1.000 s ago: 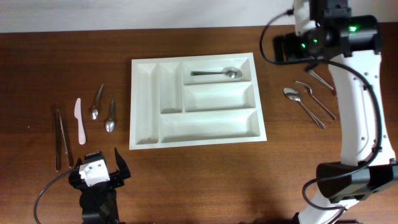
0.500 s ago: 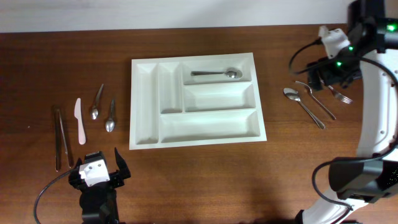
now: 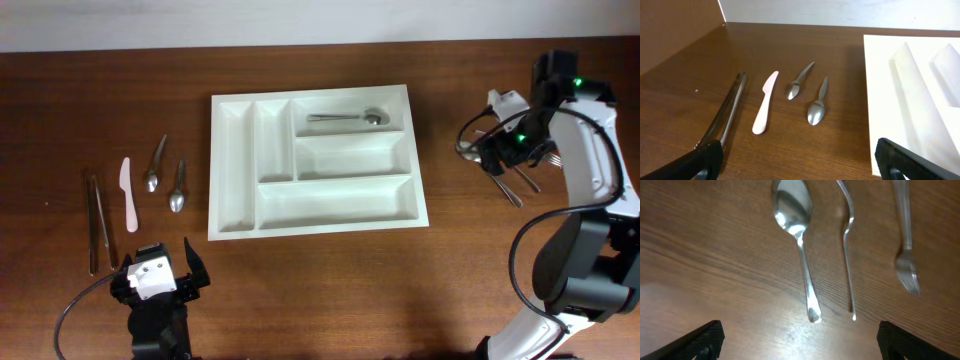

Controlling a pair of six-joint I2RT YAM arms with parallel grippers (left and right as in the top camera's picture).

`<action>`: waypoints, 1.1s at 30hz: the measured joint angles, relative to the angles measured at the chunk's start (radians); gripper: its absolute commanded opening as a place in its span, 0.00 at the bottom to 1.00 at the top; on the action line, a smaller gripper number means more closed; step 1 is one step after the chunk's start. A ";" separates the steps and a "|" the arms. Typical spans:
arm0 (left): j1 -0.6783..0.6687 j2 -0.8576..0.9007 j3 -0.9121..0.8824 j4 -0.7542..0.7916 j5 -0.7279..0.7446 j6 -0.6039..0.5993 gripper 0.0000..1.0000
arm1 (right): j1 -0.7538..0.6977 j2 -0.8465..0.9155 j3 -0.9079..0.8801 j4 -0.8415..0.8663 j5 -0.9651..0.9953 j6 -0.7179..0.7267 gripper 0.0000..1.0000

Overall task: Pack container
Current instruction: 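Move the right gripper down over the second large spoon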

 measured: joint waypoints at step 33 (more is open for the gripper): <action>0.000 0.000 0.000 0.000 0.000 0.000 0.99 | 0.000 0.135 -0.184 0.230 -0.097 -0.070 0.99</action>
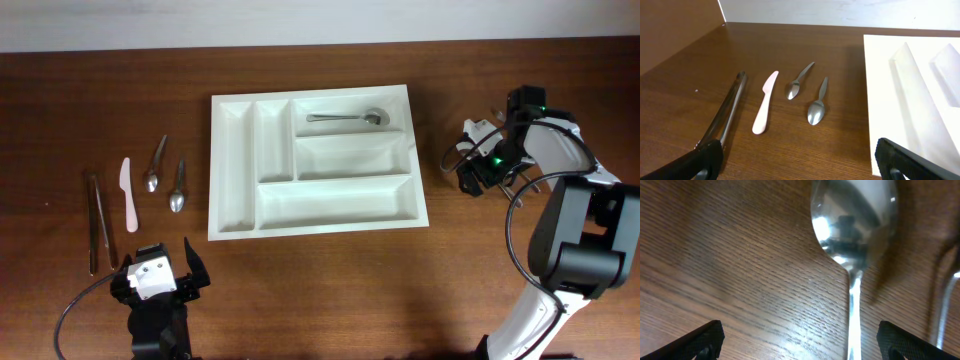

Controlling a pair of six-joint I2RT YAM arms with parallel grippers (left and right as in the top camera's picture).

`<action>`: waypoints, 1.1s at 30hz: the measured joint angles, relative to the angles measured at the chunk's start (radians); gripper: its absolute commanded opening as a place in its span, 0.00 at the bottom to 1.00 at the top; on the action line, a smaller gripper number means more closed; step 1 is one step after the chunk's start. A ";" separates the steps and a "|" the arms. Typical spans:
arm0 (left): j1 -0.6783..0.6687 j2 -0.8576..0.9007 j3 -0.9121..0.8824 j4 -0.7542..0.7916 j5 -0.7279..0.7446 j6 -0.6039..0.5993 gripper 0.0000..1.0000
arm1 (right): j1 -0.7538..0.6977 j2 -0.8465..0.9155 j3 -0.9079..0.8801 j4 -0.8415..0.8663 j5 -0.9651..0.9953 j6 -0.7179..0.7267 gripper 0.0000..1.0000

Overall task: Pack container
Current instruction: 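Move the right gripper down over the second large spoon, then close the right gripper on the second large spoon's handle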

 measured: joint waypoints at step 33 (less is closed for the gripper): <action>0.000 0.000 0.000 0.000 0.000 0.000 0.99 | 0.000 0.026 -0.003 0.051 -0.002 -0.023 0.99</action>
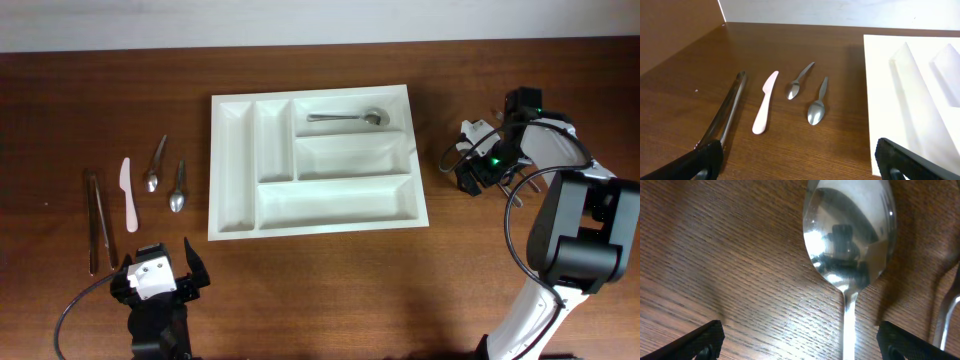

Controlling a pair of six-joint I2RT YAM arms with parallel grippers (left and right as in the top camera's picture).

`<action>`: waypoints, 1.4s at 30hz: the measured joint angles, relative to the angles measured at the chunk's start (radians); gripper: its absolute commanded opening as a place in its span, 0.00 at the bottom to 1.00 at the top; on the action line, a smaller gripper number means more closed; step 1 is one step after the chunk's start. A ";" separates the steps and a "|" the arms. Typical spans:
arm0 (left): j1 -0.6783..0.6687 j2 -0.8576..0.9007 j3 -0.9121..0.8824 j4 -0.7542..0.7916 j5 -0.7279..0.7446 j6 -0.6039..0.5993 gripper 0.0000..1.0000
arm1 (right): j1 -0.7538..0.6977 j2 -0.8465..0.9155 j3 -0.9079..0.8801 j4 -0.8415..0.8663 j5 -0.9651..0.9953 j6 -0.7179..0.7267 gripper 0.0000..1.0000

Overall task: Pack container
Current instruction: 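Close the right gripper on the second large spoon's handle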

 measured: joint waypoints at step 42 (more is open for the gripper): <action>0.000 0.000 0.000 0.000 0.000 0.000 0.99 | 0.000 0.016 0.000 0.014 -0.004 -0.006 0.11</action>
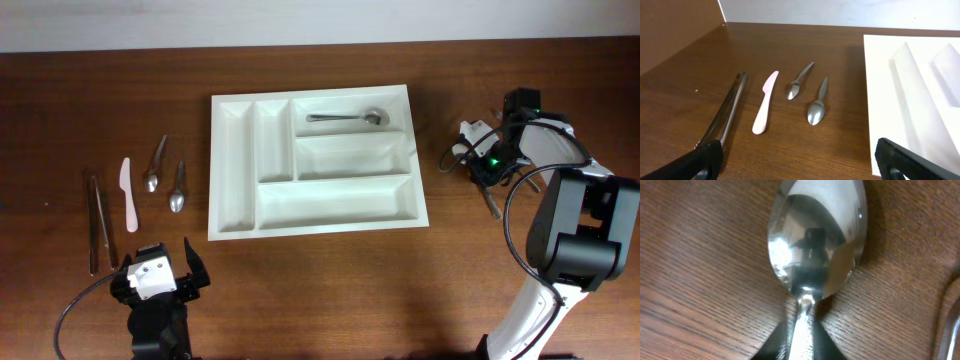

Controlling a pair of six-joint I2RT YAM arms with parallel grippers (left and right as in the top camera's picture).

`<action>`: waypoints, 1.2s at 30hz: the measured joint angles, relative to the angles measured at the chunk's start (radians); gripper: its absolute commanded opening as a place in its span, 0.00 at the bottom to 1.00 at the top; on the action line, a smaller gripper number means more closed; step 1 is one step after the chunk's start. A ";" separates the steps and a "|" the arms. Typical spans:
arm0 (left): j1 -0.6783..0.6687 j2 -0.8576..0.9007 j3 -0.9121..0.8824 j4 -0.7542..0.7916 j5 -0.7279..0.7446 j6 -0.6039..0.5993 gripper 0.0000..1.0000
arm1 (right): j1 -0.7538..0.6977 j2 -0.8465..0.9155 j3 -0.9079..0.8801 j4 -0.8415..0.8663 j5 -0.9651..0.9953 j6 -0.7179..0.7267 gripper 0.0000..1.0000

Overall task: Pack container
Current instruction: 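Close the right gripper on the second large spoon's handle, then carry the spoon to the top compartment and release it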

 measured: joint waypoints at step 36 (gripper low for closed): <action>0.000 0.000 0.000 0.000 0.000 0.000 0.99 | 0.315 0.044 0.677 0.045 -0.051 1.064 0.04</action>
